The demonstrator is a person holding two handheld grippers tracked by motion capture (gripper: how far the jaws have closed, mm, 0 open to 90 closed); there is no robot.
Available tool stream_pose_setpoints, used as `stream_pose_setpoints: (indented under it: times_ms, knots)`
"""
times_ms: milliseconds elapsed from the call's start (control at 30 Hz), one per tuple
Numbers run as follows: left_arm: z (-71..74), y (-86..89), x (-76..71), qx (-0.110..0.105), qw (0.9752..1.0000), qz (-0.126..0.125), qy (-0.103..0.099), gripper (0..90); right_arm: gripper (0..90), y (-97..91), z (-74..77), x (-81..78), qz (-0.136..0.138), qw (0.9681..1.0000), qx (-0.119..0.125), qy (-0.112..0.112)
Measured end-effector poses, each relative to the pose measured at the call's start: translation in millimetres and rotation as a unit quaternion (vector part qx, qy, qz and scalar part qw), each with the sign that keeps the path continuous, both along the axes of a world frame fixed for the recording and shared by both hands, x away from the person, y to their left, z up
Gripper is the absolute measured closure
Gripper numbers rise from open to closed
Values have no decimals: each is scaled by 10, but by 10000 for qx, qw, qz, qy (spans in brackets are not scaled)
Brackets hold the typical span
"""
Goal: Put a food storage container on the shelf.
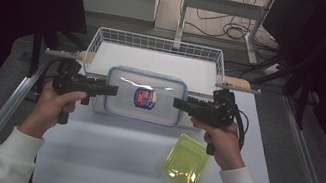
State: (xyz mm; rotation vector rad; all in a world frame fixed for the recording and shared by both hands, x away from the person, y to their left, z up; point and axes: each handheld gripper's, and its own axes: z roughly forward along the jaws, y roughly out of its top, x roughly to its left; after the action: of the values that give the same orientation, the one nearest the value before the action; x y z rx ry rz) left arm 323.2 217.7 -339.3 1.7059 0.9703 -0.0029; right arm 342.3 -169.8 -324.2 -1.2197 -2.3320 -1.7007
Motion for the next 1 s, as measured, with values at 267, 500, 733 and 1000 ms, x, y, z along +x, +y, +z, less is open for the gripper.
stream_pose_setpoints:
  times_ms: [267, 500, 733, 1000]
  knots:
    - [273, -24, 288, -31, 10000, 58, -45, 492, 508, -36, 282, 337, 41, 10000, 53, -45]
    - [391, -22, 595, -80, 9999, 106, 107, 496, 508, -42, 392, 665, 35, 9997, 208, 133]
    - [358, -67, 830, -129, 9994, 167, 257, 496, 507, -84, 386, 954, 38, 9992, 232, 326]
    - [279, -81, 990, -181, 9988, 149, 422, 498, 504, -112, 295, 1149, -25, 9981, 254, 553]
